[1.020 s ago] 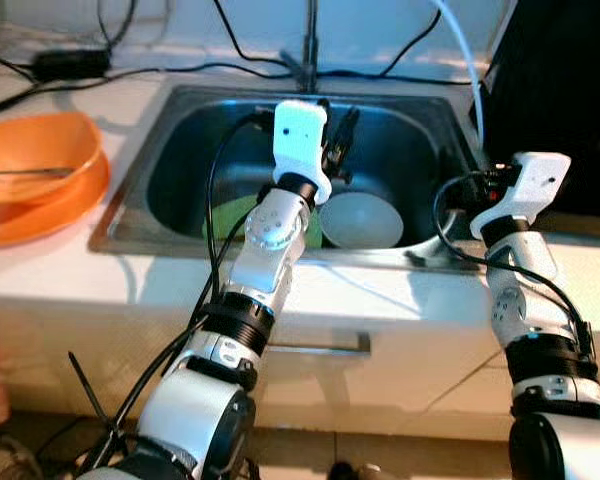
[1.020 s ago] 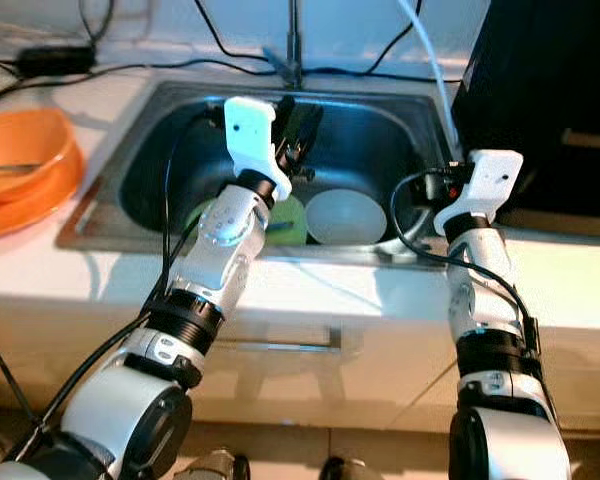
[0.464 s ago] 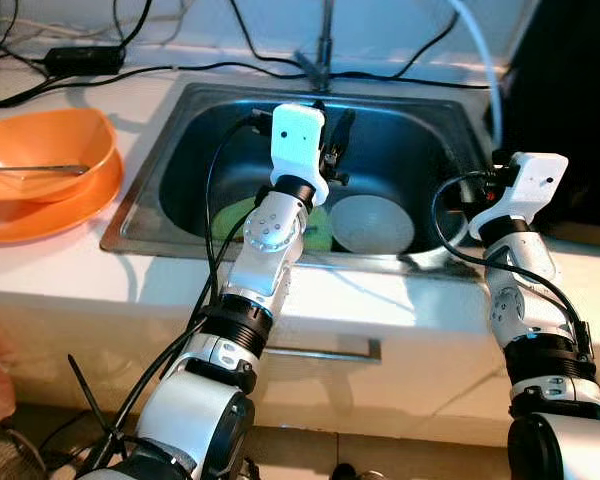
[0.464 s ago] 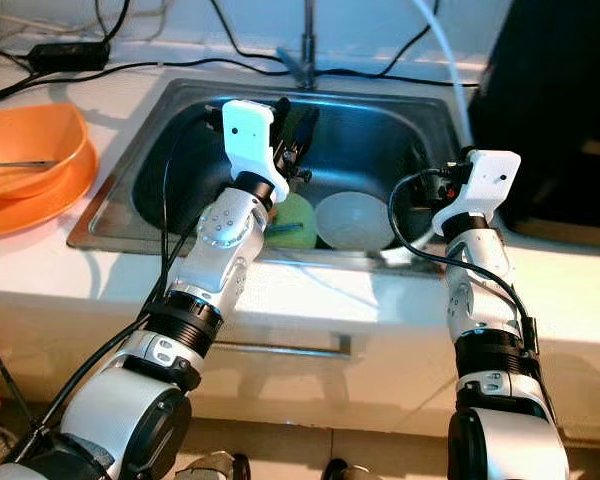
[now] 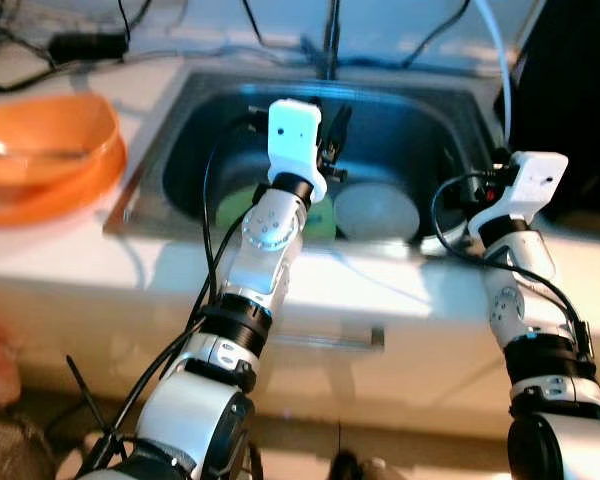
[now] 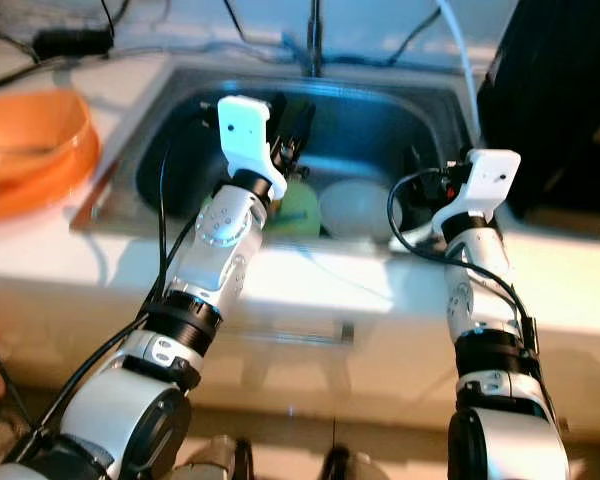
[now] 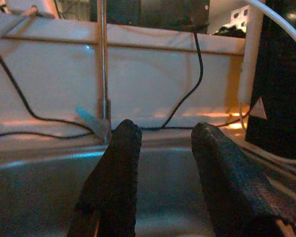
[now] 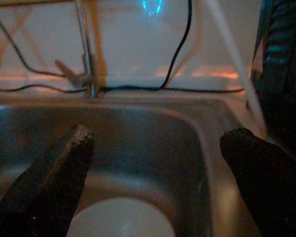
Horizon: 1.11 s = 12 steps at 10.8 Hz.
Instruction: Kitchen organization
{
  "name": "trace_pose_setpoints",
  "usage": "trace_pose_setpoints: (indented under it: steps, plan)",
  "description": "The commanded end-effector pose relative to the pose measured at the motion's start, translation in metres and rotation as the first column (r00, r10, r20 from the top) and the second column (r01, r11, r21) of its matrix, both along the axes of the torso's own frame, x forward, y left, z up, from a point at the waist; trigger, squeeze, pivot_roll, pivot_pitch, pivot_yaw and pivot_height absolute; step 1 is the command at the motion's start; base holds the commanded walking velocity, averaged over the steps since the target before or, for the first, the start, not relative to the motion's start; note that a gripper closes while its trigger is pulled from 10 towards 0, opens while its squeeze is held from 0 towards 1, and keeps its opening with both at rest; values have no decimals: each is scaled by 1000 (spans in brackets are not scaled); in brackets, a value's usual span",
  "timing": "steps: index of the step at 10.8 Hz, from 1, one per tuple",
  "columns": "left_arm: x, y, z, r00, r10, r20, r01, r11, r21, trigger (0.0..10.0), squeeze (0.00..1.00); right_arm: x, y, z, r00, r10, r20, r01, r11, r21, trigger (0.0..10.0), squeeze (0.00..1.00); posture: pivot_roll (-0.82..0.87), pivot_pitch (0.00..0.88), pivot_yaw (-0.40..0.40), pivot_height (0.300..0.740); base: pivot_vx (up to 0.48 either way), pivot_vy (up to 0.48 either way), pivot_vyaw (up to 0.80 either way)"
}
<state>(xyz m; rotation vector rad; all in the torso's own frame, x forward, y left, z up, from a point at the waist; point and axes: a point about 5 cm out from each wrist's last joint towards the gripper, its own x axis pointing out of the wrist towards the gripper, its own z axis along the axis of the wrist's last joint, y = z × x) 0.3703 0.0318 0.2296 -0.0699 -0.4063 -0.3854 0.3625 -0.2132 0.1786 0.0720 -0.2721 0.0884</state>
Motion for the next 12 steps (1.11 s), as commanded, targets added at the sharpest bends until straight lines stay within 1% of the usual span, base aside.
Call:
trace_pose_setpoints:
  steps: [1, 10, 11, 12]
  plan:
    - [-2, -3, 0, 1000, -2, 3, 2, 1000, -11, 10000, 0, -1, -2, 2, 1000, 0, 11, 0, 1000, 2, 10000, 0, 40, 107, -25, 740, -277, 0, 0]
    - [-1, -1, 1, 1000, 7, 4, -7, 1000, -14, 10000, 0, 0, -1, 2, 1000, 3, 11, -3, 1000, 5, 10000, 0, 38, 102, -28, 740, -275, 0, 0]
    - [-1, 1, -3, 1000, 11, -6, -11, 1000, -5, 10000, 0, 0, -1, 1, 1000, 2, 8, -2, 1000, 5, 10000, 0, 37, 100, -27, 740, 0, 0, 0]
    - [0, 5, -15, 999, 15, -53, -15, 1000, -1, 10000, 0, -1, -2, -3, 1000, 1, -4, -1, 1000, 8, 10000, 0, 35, 99, -26, 740, 0, 0, 0]
